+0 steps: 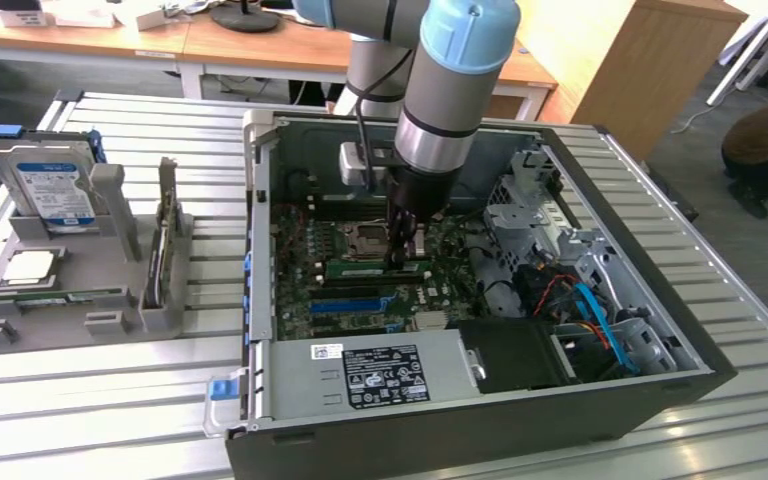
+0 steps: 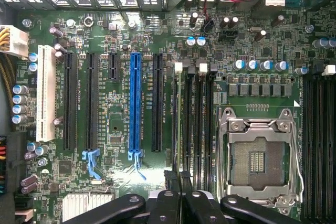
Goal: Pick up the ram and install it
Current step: 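Insert the ram into the slot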
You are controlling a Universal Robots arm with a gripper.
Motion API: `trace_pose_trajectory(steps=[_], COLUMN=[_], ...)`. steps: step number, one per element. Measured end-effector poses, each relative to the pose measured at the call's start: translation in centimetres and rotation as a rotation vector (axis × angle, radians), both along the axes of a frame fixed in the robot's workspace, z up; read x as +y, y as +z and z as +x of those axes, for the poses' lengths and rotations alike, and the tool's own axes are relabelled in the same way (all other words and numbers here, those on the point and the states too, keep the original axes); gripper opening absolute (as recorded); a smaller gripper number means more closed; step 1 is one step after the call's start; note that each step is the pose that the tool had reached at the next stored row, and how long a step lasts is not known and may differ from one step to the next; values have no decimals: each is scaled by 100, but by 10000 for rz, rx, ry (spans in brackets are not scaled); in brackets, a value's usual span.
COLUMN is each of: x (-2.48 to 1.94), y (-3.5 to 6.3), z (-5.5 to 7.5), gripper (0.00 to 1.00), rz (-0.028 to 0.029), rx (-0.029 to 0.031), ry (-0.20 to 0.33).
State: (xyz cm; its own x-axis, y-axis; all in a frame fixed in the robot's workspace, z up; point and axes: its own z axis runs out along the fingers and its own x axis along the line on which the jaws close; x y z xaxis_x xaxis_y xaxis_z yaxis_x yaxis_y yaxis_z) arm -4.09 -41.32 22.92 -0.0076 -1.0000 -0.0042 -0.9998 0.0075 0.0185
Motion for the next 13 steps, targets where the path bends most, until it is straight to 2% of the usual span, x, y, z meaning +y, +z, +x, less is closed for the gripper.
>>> trace_pose_trajectory(steps=[13], x=[1], y=[-23], z=[0], gripper=[12], rz=[2], rx=[-1], ry=[0])
